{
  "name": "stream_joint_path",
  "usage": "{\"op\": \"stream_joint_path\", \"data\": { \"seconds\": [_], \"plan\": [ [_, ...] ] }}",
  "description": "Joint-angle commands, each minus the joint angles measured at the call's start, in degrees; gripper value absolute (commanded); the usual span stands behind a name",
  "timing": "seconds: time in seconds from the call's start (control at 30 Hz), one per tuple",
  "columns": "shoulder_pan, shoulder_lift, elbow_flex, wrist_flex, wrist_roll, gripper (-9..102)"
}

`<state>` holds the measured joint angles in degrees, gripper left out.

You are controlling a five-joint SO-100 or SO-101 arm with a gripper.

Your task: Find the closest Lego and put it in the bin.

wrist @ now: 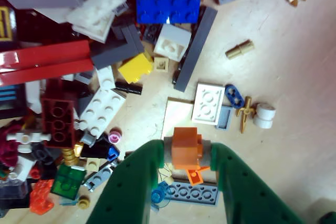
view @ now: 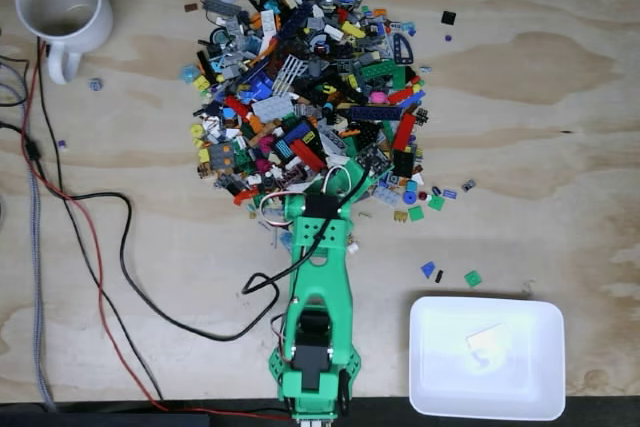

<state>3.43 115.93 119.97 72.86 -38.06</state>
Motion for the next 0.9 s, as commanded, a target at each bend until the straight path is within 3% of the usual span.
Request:
{"op": "stream_joint_path", "data": {
  "seconds": [0.0,0.2,0.43,0.77,0.87],
  "plan": [
    [6.68,3.52,-17.84,10.02,-6.86,3],
    [31.46,8.53,-17.75,10.28,-18.46,3],
    [59.33,14.24,-9.32,-0.53,-32.43,4],
    [81.74,21.8,5.54,-8.96,-46.67,5],
    [82.62,22.76,8.44,-11.34,-47.72,14]
  ]
}}
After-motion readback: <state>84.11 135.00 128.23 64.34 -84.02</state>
